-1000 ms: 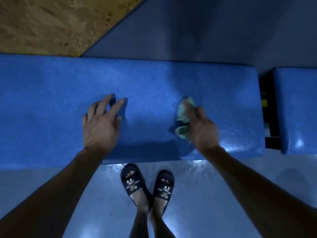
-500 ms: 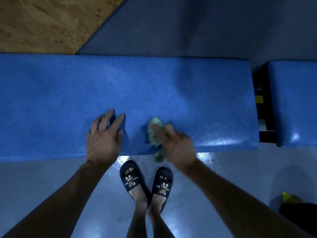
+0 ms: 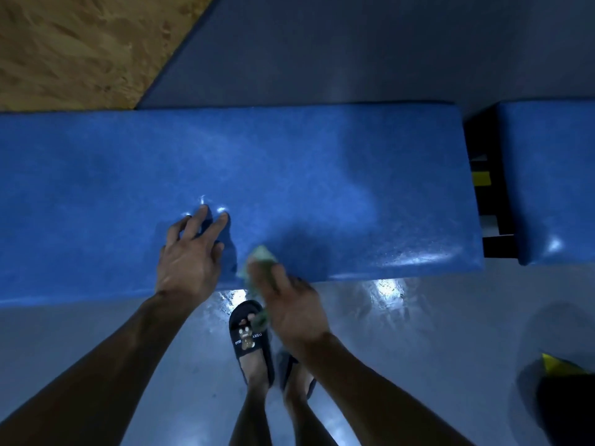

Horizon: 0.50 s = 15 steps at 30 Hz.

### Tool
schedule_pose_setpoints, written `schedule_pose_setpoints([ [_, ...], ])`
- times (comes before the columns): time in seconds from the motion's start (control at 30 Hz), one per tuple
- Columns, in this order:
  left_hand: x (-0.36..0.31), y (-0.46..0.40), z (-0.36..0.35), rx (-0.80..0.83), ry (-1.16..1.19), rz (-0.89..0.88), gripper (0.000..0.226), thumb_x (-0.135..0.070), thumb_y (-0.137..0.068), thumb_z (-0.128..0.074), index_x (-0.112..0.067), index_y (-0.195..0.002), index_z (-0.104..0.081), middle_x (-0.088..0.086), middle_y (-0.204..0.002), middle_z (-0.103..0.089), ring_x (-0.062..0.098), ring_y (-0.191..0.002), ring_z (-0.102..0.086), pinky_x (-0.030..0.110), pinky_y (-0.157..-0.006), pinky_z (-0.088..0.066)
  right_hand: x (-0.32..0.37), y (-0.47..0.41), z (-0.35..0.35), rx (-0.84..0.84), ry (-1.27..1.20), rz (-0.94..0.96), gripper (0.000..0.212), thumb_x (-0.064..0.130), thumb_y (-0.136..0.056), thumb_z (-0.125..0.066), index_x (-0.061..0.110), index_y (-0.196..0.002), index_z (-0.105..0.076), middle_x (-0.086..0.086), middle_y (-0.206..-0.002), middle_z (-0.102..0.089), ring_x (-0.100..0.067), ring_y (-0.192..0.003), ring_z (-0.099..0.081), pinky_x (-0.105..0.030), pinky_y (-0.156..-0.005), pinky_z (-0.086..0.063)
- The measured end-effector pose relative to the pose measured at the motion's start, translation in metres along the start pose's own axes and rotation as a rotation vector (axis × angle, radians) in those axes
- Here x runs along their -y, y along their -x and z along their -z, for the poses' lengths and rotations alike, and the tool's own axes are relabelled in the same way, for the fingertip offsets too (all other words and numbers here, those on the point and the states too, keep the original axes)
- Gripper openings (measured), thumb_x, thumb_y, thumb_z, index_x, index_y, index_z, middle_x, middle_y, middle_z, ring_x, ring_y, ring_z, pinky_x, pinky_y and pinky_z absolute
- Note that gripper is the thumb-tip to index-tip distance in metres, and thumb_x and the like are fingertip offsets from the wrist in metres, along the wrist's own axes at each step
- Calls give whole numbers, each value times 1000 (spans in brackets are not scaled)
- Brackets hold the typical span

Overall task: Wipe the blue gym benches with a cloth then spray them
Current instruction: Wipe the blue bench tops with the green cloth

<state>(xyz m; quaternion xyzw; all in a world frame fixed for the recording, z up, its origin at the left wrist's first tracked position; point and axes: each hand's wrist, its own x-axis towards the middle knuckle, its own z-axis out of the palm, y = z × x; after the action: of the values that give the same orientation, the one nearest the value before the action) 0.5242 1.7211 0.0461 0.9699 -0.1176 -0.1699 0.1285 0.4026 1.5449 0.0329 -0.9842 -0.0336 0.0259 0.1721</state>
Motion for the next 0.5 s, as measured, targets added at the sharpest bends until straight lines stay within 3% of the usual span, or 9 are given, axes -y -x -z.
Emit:
schedule_pose_setpoints([
  [0.07,1,-1,2,18,-6,-7,54,-37,-95,-39,-32,-147,-48,5,-159,-36,41,-134,-34,57,-102,-45,-7,-2,11,43,-12,101,63,28,-81,-52,22,-144,-54,-6,-119,-64,-25,-71,-63,-33,-61,-54],
  [0.17,2,-2,1,12,9,2,49,-33,-99,-43,-33,-147,-48,4,-160,-36,40,-134,-34,56,-104,-44,-72,4,44,5,40,26,72,48,-74,-56,24,-141,-57,-4,-111,-61,-25,-62,-61,-32,-56,-54],
  [0.27,-1,-1,1,-8,24,5,47,-28,-100,-48,-33,-147,-48,4,-161,-35,40,-135,-32,56,-104,-43,-144,12,81,38,98,-326,81,34,-78,-77,27,-151,-42,-8,-112,-53,-34,-64,-61,-37,-55,-53],
  [0.33,-2,-1,2,10,23,23,47,-27,-101,-48,-33,-148,-47,3,-161,-34,39,-136,-31,53,-105,-43,-168,14,93,70,127,-525,91,26,-76,-80,27,-154,-35,-13,-113,-48,-39,-67,-60,-41,-59,-51],
  [0.4,-2,-1,4,11,29,23,47,-26,-101,-50,-34,-148,-47,1,-161,-34,37,-136,-30,52,-104,-44,-163,10,87,52,143,-588,90,18,-78,-78,25,-156,-32,-15,-116,-46,-41,-71,-61,-43,-62,-51],
  [0.5,-1,0,9,35,13,3,50,-27,-101,-49,-37,-150,-42,-3,-163,-30,35,-138,-29,52,-104,-44,-118,-7,55,-55,100,-667,68,10,-91,-56,18,-154,-35,-20,-127,-48,-42,-78,-63,-43,-64,-52],
])
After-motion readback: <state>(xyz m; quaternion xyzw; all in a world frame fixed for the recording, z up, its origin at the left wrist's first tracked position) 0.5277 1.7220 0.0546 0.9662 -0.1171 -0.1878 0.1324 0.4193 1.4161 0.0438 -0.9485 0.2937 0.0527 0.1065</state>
